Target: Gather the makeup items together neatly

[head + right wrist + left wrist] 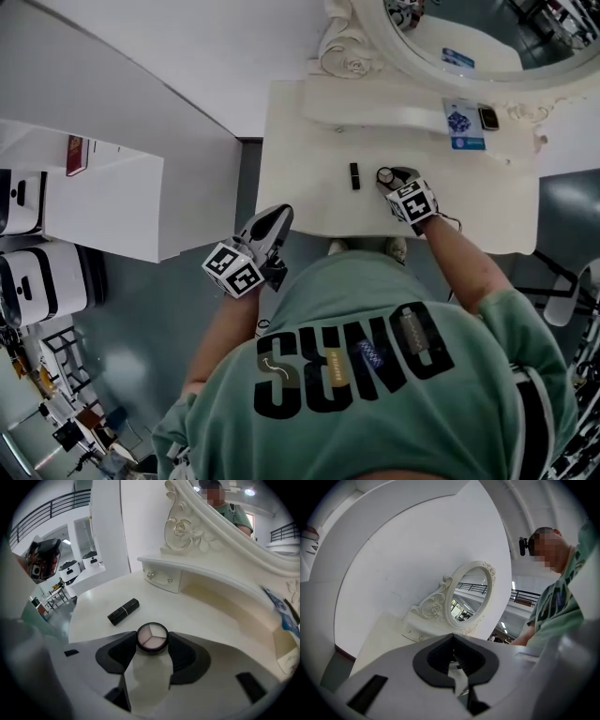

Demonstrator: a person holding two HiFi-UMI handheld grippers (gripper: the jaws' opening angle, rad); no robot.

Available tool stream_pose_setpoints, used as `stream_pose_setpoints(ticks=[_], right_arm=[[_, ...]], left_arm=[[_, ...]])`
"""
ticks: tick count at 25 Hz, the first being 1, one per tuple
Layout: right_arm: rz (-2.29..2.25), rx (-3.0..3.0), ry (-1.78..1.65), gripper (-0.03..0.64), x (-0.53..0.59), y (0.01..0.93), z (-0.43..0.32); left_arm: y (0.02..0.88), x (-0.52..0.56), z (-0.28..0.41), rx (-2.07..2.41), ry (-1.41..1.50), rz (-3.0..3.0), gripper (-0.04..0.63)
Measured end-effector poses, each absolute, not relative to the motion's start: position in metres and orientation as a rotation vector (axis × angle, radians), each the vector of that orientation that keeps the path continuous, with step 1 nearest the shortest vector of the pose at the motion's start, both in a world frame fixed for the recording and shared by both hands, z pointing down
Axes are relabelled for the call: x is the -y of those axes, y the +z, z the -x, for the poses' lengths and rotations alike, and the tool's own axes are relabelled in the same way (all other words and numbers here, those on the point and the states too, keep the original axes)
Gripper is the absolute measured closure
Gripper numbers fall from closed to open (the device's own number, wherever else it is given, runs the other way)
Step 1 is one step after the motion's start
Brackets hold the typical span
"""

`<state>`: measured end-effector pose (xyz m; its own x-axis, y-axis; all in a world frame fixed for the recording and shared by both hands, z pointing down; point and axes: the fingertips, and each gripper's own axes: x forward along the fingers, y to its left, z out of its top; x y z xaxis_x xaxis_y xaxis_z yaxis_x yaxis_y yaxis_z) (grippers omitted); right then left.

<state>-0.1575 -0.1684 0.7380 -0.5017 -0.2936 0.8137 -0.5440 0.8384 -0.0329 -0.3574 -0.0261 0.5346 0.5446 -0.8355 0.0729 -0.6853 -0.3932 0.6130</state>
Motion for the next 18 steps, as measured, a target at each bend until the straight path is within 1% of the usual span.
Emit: stream_pose_setpoints(ticks=[5, 9, 11, 13, 18], right_arm=[[-0.633, 2.099, 0.354, 0.388, 0.173, 0.733, 0.150], [-0.708, 2.186, 0.363, 0.388, 0.188, 0.690, 0.146], [-0.786, 2.243, 0.369, 0.388, 0.205, 0.657, 0.132], [-0.891, 2.277, 0.363, 0.388, 0.228, 0.623, 0.102], [-1.199, 2.243, 0.390, 0.388, 0.297, 0.565, -0.007]], left_arm=[[0.529, 0.031, 0.354, 1.168, -0.350, -2.220, 0.588], [0.527, 0.039, 0.353, 1.139, -0.372, -2.267, 0.588], [0.522, 0.046, 0.346, 1.126, -0.382, -2.281, 0.588], [0.513, 0.053, 0.331, 1.104, -0.392, -2.292, 0.588], [0.500, 0.078, 0.281, 1.025, -0.380, -2.352, 0.588]])
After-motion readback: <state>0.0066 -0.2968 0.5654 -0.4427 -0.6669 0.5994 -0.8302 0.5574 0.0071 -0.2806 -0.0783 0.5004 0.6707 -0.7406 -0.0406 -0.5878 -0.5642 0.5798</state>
